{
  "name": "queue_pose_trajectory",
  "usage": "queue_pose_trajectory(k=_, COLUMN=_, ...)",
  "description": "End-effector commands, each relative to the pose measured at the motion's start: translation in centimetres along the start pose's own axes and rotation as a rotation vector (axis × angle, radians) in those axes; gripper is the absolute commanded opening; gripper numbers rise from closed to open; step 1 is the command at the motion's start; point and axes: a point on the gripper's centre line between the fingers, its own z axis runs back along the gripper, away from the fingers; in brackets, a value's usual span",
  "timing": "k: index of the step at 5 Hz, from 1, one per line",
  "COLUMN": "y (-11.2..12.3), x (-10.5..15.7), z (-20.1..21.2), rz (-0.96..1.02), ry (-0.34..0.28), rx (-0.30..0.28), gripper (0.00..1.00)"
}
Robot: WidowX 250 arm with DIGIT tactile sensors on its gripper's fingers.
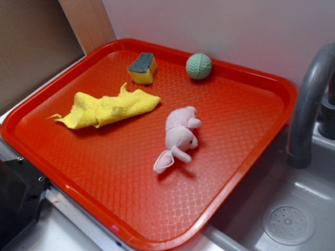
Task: Grab the pink bunny.
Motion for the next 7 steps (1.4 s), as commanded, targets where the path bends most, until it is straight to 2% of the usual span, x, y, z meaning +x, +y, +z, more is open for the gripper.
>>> queue_pose_trajectory(k=1, y=0.0, x=0.0, z=0.0, rz=0.000, ry=0.000, rx=0.000, gripper=1.00)
queue_pose_trajectory(k=2, y=-2.6, x=2.1, z=-4.9, rz=0.051, ry=0.110, rx=0.070, gripper=1.00)
queue_pose_trajectory(k=3, y=-5.5, x=5.2, z=-8.0, rz=0.196, ry=0.036, rx=-0.084, gripper=1.00)
queue_pose_trajectory(k=4, y=-7.2, x=7.6, z=-11.3, rz=0.328, ry=-0.026, rx=-0.196, gripper=1.00)
queue_pose_trajectory(k=5, y=-8.6, x=9.1, z=-15.5, rz=0.315, ry=-0.073, rx=-0.234, gripper=1.00)
queue_pose_trajectory(k=6, y=-10.5, x=10.4, z=-20.7, rz=0.226, ry=-0.017, rx=-0.221, gripper=1.00)
queue_pose_trajectory(k=7, y=-11.6, x=10.6, z=-23.5, rz=0.194, ry=0.033, rx=-0.194, gripper=1.00)
